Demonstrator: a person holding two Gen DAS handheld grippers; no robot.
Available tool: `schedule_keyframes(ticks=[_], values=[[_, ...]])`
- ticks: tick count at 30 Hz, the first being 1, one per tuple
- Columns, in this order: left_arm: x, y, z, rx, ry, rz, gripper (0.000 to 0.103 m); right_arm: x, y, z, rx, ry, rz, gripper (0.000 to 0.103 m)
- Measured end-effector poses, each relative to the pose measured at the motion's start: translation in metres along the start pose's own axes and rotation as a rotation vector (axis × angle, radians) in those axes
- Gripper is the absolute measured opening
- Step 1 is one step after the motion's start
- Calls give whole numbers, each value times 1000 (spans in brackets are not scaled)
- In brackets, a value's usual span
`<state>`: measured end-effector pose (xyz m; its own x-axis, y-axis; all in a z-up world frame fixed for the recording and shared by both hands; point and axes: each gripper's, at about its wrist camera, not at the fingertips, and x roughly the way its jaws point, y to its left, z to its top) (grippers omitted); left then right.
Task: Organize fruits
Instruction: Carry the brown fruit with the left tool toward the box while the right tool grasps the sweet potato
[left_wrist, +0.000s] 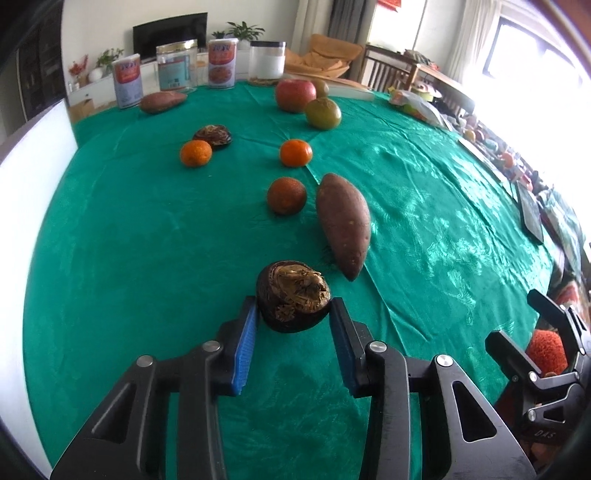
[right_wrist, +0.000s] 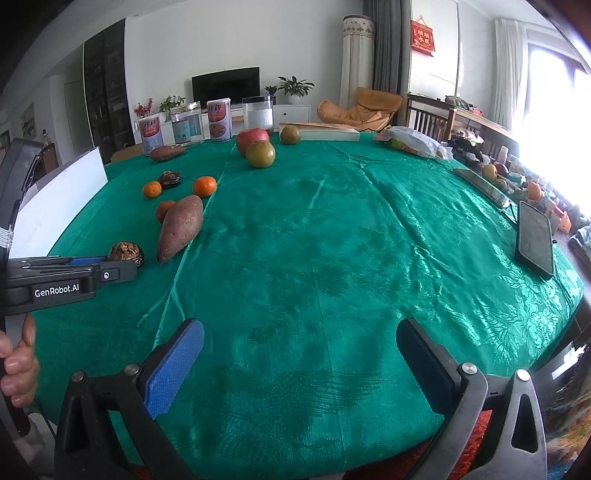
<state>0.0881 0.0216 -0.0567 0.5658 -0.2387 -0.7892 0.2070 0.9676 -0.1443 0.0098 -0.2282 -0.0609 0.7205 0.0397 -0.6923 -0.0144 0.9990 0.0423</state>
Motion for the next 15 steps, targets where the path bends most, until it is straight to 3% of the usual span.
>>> schedule_keyframes(ticks=[5,9,12,15], values=[[-20,31,-1,-60,-20,45,40,20,-5,33,94,90,197,101],[-33,50,1,-115,-32,59,40,59,16,89,130,220,314,72],[-48,53,1,-119,-46,65,40,92,47,117,79,313,348,70],[-63,53,0,-127,-57,60,40,127,73,122,24,427,320,63]])
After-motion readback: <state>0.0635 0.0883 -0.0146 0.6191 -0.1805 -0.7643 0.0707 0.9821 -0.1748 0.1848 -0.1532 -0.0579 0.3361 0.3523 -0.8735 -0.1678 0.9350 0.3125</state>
